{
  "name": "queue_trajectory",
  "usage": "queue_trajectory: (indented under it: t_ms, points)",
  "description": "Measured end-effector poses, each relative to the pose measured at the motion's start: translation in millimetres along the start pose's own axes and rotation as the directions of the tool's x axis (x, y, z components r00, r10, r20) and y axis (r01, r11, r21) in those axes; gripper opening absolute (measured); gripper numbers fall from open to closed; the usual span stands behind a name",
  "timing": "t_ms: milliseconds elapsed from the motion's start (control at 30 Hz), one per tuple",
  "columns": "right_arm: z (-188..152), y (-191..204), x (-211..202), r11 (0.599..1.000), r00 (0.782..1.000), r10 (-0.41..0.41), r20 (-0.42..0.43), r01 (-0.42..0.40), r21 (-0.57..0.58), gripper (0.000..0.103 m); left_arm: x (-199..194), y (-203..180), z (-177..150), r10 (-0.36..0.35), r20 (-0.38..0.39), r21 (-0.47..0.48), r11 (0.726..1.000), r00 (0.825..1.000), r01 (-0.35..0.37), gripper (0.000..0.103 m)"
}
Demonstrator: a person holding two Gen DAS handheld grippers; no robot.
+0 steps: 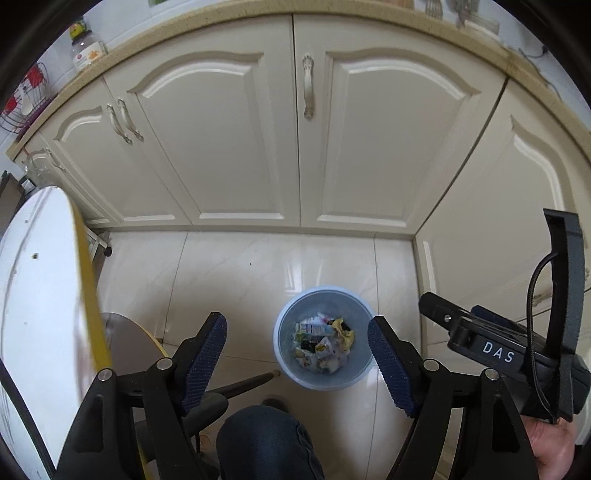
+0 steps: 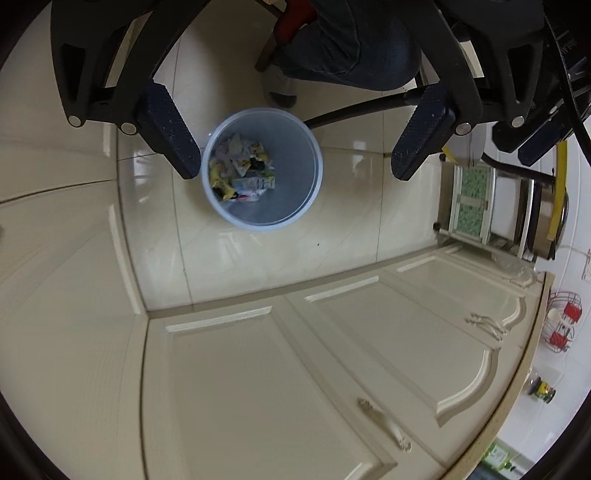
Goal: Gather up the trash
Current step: 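Open both tools over the blue bin to drop paper and wrapper, then bring both open tools back to the table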
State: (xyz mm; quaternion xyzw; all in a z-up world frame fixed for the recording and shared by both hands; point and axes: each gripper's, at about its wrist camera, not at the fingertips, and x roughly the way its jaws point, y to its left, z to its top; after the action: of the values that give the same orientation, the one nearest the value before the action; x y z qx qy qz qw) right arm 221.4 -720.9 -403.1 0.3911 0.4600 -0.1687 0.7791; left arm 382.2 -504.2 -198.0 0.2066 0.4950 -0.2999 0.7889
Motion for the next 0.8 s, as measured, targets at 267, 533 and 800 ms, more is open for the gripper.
queue_trajectory:
  t_ms: [267,533,800]
  points:
    - [1.2,25.7,-47.2,1.000,0.996,-0.002,0.088,0.005,-0.027,0.103,-69.7,22.1,-19.6,-0.037,0.118,-0.034,0.999,0.992,0.041,0.079]
    - [-4.5,80.1,-100.2,0.995,0.982,0.022,0.190,-0.003,-0.100,0.103,-147.6,69.4,-60.4,-0.003,0.263,-0.125,0.991,0.965,0.037,0.093]
    - [-25.9,162.4,-150.0,0.974,0.953,0.120,0.276,-0.060,-0.219,0.103,-227.4,139.9,-131.9,0.058,0.357,-0.241,0.970,0.932,0.032,0.094]
